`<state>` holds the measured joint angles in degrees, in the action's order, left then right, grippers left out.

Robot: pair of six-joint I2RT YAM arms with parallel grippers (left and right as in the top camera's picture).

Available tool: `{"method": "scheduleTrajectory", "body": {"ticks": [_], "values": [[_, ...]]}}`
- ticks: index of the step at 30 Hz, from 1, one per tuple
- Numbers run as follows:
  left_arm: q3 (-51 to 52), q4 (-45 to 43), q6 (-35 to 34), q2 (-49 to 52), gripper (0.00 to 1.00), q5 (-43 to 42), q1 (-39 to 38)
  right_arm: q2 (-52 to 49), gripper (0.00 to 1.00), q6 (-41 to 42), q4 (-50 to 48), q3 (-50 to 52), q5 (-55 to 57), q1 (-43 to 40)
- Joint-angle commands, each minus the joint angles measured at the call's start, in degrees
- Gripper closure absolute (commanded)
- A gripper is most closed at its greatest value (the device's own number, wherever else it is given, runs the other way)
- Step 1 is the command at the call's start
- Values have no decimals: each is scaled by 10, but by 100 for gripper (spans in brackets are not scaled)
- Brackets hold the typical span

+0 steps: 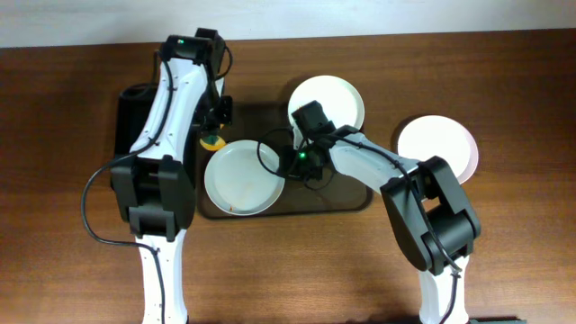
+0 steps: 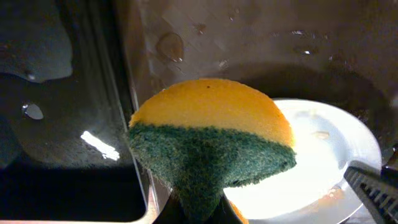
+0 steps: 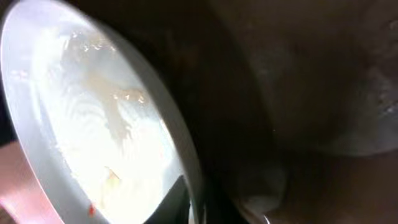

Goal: Clean dirty plates on tray and stack at the side
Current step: 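Lift the sponge away with the left gripper, raise plate with right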

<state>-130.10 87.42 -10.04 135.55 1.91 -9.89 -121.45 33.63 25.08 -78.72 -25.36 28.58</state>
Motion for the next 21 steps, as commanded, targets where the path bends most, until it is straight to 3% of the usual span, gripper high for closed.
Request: {"method": "scheduleTrajectory", "body": {"ticks": [1,8,15,21], "values": [[-9,-3,9,-2,99,-9,14,-8,96,-2,4,7,47,10],[-9,-15,9,-2,99,-46,45,45,96,-12,38,0,84,-2],[-9,-35,7,-2,99,-46,48,202,96,-48,131,-1,301,-1],[-9,-64,7,-2,100,-92,48,264,96,-69,155,-1,465,15]]}}
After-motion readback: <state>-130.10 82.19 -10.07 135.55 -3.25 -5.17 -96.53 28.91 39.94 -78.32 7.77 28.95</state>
